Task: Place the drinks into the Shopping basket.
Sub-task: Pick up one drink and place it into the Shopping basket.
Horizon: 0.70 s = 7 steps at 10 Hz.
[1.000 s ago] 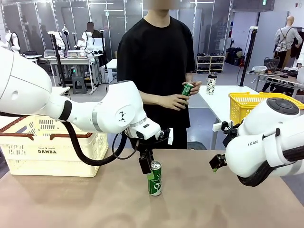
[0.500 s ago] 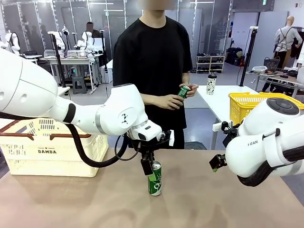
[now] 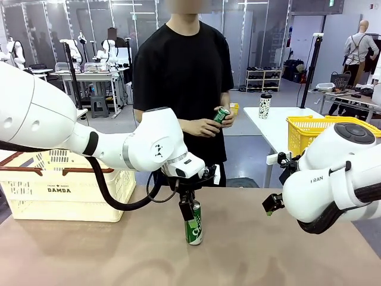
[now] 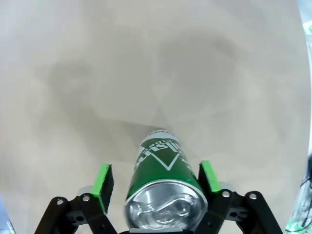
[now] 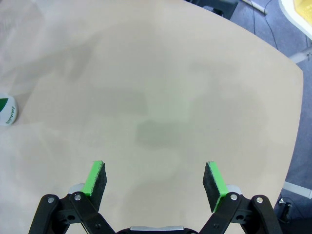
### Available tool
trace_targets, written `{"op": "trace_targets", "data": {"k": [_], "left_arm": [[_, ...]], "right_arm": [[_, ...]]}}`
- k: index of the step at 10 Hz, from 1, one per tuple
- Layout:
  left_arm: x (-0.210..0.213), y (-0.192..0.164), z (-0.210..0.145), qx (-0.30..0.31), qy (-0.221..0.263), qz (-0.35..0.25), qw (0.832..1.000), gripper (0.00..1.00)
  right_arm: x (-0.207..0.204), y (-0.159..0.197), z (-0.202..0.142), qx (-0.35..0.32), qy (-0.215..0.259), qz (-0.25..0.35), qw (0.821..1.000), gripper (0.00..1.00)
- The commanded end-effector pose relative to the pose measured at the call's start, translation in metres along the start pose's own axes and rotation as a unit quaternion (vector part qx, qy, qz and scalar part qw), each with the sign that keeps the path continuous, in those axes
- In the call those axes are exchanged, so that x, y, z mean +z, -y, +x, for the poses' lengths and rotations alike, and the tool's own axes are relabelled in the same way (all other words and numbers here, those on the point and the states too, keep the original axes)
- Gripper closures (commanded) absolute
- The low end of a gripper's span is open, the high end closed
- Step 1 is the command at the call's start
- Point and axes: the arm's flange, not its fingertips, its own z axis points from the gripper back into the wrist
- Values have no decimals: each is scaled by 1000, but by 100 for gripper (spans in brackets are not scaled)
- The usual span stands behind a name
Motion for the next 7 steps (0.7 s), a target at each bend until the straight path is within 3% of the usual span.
{"op": "trace_targets", "data": {"k": [1,6,7], "left_arm": [[-1,-5,1,4,0,-2,1000,34],[1,1,3,-2,-16,-8,1000,81],[3,5,4,-1,-22,-9,1000,58]], "right_arm": [[0,1,0,2,0,1,1000,0],[0,1,0,2,0,1,1000,0],[0,1,0,2,0,1,1000,0]]}}
